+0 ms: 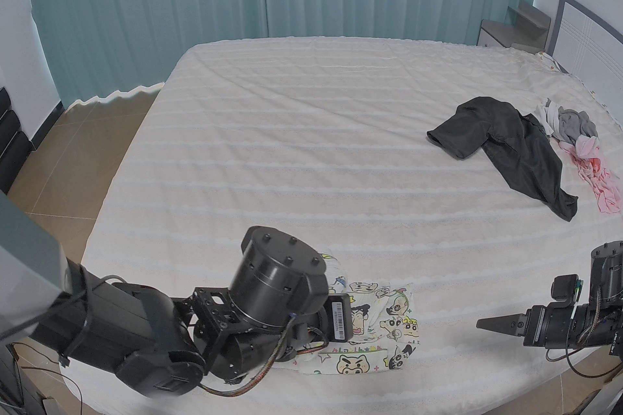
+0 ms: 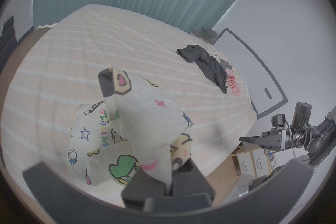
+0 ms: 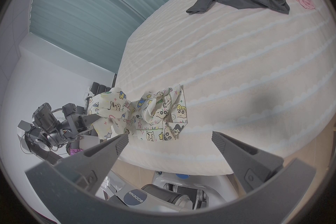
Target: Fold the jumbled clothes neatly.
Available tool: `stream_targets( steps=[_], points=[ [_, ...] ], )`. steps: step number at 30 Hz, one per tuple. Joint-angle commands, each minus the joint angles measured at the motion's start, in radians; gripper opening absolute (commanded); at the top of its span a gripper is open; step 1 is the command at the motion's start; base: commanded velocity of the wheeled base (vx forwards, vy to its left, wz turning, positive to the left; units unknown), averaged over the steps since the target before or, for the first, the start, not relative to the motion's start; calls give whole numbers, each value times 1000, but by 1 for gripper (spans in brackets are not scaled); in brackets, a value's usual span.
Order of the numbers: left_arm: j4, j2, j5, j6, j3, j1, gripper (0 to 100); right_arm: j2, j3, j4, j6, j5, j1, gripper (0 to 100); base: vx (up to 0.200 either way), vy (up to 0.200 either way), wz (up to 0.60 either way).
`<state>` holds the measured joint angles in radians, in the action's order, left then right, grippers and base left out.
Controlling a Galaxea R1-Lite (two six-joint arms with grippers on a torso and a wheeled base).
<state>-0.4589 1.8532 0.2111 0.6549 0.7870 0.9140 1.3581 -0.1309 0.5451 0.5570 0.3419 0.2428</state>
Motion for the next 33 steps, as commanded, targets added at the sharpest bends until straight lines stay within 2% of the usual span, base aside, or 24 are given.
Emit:
stream_targets(
  steps=[1, 8, 17, 18, 33],
  points=[
    [-4, 38, -4, 22, 34, 23, 0, 3, -1, 1, 0, 0, 1, 100, 0, 0, 0],
    [-41, 52, -48, 88, 55, 57, 0, 3, -1, -1, 0, 0, 1, 100, 0, 0, 0],
    [-135, 106, -50, 86, 55, 59, 0, 3, -1, -1, 0, 0, 1, 100, 0, 0, 0],
    [-135, 106, -50, 86, 55, 59, 100, 4, -1, -1, 0, 0, 1, 100, 0, 0, 0],
    [-139, 95, -41, 86, 64, 55, 100, 6, -1, -1, 0, 0, 3, 100, 0, 0, 0]
  ],
)
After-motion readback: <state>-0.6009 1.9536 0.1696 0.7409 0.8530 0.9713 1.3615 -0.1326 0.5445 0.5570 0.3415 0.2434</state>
